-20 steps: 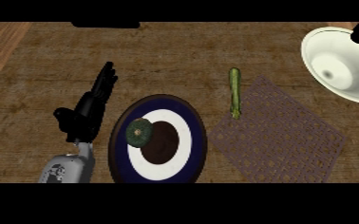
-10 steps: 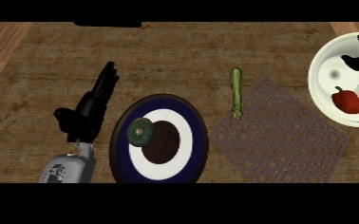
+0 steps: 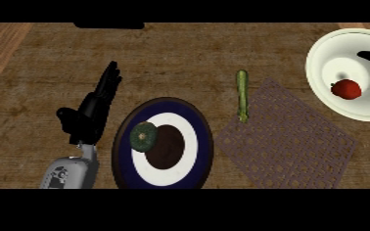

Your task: Pick the bell pepper from the placemat and place it in the bowl

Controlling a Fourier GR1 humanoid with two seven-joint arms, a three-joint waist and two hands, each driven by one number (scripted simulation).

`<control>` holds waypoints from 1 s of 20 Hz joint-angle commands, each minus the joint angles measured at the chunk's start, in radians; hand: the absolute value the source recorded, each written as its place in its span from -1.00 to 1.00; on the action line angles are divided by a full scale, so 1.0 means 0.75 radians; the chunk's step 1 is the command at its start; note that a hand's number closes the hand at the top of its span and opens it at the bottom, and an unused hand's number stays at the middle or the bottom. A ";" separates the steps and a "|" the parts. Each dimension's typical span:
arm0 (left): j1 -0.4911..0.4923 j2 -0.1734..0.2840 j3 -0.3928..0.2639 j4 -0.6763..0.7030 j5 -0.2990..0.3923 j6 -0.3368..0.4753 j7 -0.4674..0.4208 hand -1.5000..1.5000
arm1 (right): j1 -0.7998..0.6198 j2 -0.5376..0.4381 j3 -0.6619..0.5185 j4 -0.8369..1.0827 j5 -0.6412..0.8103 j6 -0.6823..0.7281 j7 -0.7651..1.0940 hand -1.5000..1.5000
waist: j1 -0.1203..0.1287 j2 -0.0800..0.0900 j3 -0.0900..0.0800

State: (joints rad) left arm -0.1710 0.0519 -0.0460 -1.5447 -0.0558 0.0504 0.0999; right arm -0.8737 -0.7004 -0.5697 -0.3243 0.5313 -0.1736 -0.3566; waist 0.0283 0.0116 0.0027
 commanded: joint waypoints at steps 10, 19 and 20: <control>0.020 0.060 0.056 -0.040 0.045 -0.055 0.031 0.00 | 0.061 -0.119 -0.200 0.003 -0.309 0.275 0.017 -1.00 | -0.028 -0.016 -0.003; 0.034 -0.038 -0.004 0.022 -0.041 0.043 -0.029 0.00 | 0.365 -0.171 -0.231 -0.079 -0.473 0.607 -0.161 -1.00 | -0.043 -0.017 -0.003; 0.025 -0.066 -0.087 -0.022 -0.045 0.085 0.020 0.00 | 0.288 -0.137 -0.183 -0.130 -0.458 0.560 -0.083 -1.00 | -0.037 -0.017 -0.004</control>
State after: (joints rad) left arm -0.1509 0.0356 -0.0471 -1.5298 -0.0691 0.0696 0.0757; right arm -0.6833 -0.8182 -0.7270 -0.3759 0.2154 0.2010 -0.4231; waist 0.0000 0.0001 0.0005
